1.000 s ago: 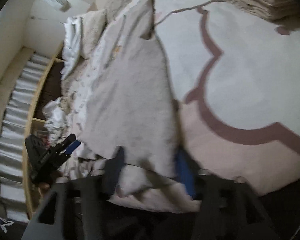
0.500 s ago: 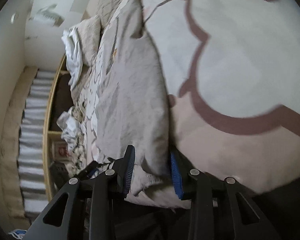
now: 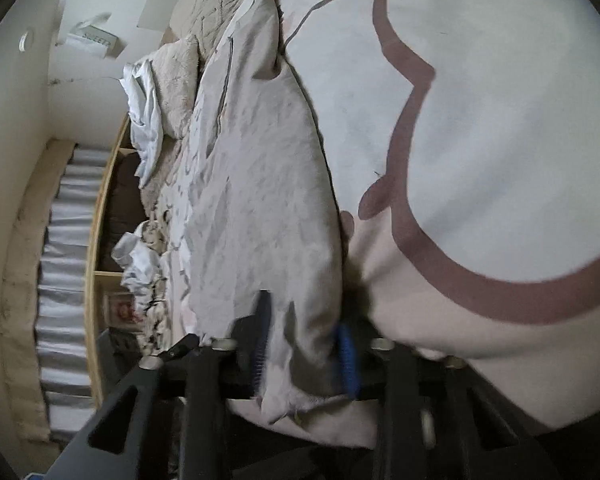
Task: Fold clothes
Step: 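Grasp the beige shirt's folded end with both grippers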
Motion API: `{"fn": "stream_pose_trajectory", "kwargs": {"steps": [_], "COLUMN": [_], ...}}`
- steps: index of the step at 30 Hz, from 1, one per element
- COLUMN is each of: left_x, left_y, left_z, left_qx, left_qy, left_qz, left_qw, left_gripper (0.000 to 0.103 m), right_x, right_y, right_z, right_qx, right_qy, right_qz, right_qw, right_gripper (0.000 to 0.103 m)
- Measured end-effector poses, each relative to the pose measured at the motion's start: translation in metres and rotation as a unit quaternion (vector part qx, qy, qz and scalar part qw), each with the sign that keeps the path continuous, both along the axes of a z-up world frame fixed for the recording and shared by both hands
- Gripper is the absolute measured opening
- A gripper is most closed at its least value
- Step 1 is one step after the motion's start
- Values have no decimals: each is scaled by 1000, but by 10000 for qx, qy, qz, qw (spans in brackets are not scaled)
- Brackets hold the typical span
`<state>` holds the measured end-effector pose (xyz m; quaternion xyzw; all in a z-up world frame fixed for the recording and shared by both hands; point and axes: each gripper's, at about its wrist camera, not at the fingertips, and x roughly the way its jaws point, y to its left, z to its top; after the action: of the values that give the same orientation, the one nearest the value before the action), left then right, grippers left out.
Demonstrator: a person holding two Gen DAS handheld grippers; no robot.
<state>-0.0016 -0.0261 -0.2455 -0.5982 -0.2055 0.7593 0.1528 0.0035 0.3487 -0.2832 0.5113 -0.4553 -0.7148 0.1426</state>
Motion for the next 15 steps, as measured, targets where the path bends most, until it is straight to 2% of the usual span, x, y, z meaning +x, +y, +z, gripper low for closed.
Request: {"fn": "stream_pose_trajectory", "kwargs": {"steps": [2, 4, 7, 9, 11, 13, 15], "left_x": [1, 4, 10, 13, 14, 14, 15], "left_y": [-6, -6, -5, 2, 6, 9, 9], "left_z": [0, 9, 29, 42, 43, 38, 25], "left_qx": [394, 660, 907, 742, 360, -106, -561], "left_qy": [-136, -54, 174, 310, 368, 393, 322], "left_qz": [103, 104, 13, -155, -320, -491, -683], "left_qw": [9991, 9978, 9957, 9966, 9982, 9980, 9956], "left_gripper": [10, 7, 6, 5, 5, 5, 5], "right_x": [1, 2, 2, 1, 0, -3, -6], "right_y": [2, 3, 1, 1, 2, -4, -15], "right_z": [-1, 5, 28, 48, 68, 70, 60], "right_qx": [-138, -92, 251, 542, 831, 1251, 1784], "right_qy": [-8, 77, 331, 512, 692, 683, 519], "right_qz": [-79, -33, 181, 368, 554, 854, 1271], "right_qw": [9999, 9999, 9990, 9965, 9926, 9861, 9743], "right_gripper": [11, 10, 8, 8, 8, 8, 8]}}
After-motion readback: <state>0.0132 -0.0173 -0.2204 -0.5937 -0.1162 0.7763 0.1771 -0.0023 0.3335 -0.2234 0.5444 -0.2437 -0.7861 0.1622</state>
